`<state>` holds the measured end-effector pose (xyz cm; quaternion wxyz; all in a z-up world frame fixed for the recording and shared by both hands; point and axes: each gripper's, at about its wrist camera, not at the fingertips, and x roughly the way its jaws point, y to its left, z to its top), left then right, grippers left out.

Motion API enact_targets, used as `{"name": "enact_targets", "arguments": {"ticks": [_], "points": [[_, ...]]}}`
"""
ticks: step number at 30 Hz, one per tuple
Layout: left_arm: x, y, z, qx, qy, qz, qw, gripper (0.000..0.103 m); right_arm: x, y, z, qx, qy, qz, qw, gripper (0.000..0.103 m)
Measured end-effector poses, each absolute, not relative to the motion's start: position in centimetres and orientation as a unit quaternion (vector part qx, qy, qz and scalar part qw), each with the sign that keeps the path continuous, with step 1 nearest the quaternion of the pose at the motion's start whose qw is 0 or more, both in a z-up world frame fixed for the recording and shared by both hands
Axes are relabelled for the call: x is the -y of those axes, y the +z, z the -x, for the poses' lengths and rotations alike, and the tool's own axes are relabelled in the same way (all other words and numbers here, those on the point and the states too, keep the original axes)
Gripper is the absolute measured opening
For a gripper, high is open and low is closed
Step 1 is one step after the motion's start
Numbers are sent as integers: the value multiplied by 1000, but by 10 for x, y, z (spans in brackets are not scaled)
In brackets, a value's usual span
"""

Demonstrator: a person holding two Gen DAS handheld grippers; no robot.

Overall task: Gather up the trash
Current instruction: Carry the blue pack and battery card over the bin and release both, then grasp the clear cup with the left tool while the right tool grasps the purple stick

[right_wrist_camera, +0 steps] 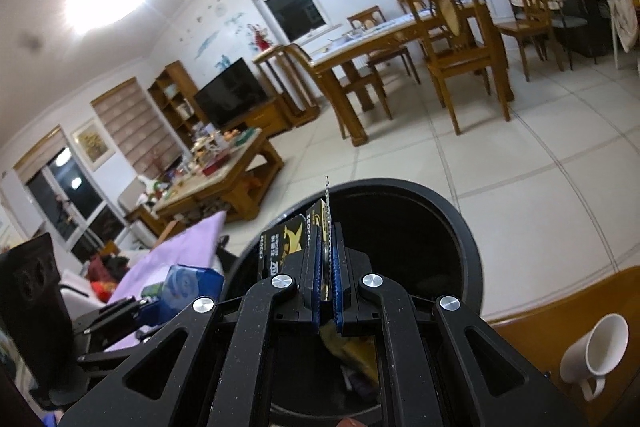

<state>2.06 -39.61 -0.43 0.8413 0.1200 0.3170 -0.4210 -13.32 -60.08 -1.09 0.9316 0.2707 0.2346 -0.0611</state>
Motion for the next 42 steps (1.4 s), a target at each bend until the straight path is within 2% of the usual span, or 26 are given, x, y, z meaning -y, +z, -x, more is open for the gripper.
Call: {"name": "enact_targets", "arguments": {"ticks": [10,12,13,15,16,25,30,33,35,42], "points": [[413,-27,-18,-341,-414,-133,833,39,602,-33,113,-256,-63,-286,921,6],[413,-28,-18,-346,-412,-134,832,41,601,-35,110,-258,-61,-290,919,13],[413,-28,-18,-347,-410,-134,833,44,598,-34,109,-260,-63,-290,919,17],[411,-27,-21,-346,-406,-131,836,67,596,-35,110,-260,-65,-290,919,32],[409,-26,-21,-344,-404,-128,838,69,595,-34,109,-260,-66,-290,919,34],[395,-19,-19,-342,-398,-122,842,70,576,-28,101,-263,-60,-274,923,34],[368,-14,-19,-337,-386,-116,851,74,552,-18,90,-268,-44,-258,927,34],[342,-10,-23,-336,-372,-110,858,74,536,-13,80,-274,-30,-248,929,36],[322,-10,-27,-337,-359,-105,864,74,520,-11,71,-279,-18,-241,930,45],[232,-19,-54,-360,-281,-73,886,74,446,-3,35,-308,35,-198,930,46]]}}
